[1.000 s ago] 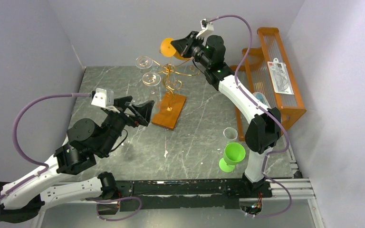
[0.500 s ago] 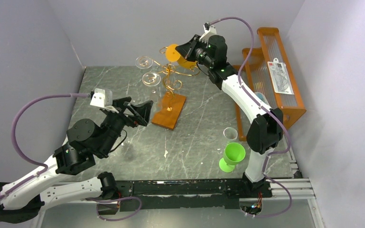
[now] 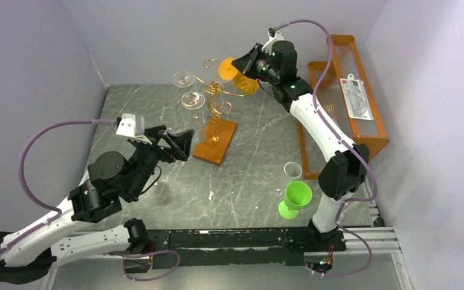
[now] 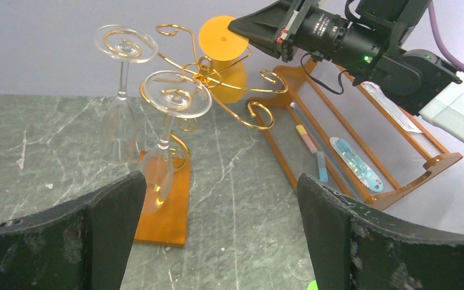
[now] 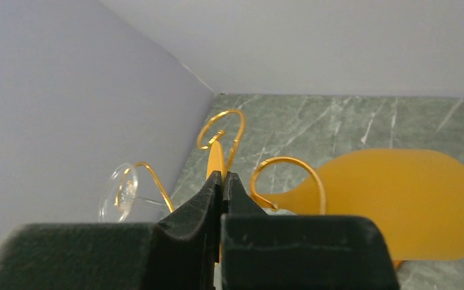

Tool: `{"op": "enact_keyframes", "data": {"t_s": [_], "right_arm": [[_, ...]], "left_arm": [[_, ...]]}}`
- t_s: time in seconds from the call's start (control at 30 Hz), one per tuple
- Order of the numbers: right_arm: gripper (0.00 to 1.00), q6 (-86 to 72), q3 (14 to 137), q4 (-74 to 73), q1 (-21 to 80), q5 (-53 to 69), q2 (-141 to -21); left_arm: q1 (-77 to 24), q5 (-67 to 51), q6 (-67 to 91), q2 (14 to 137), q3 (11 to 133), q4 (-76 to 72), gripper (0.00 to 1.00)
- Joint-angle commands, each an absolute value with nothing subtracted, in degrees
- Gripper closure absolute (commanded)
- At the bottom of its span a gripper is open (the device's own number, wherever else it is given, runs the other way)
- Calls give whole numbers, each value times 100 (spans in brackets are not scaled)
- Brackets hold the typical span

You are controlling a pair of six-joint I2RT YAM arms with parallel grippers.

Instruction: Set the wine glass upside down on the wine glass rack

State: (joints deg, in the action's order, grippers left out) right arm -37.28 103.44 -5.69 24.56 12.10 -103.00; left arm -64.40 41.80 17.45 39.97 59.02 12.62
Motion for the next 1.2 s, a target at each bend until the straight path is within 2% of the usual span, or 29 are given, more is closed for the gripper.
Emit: {"op": "enact_keyframes", "data": {"t_s": [0.0,0.33,0.73,1.17], "right_arm": [[100,-3845,10424,-794,2195,1199,-10137],[100,-3932,10429,-773,2111,1095,-10072],[100,-4439,9766,-26,1899,1438,-9747],[100,-4864,10340,-108,1811,1585,-10467]], "left_arm": [[-6462,4418,1811,3957,5801,1458,1],[-6466,4439,1801,3967,5775,1459,1],[-6461,4498,1792,3946,5738,1485,1],[-6466,4527,1767,3955,5743,1502,1]]}}
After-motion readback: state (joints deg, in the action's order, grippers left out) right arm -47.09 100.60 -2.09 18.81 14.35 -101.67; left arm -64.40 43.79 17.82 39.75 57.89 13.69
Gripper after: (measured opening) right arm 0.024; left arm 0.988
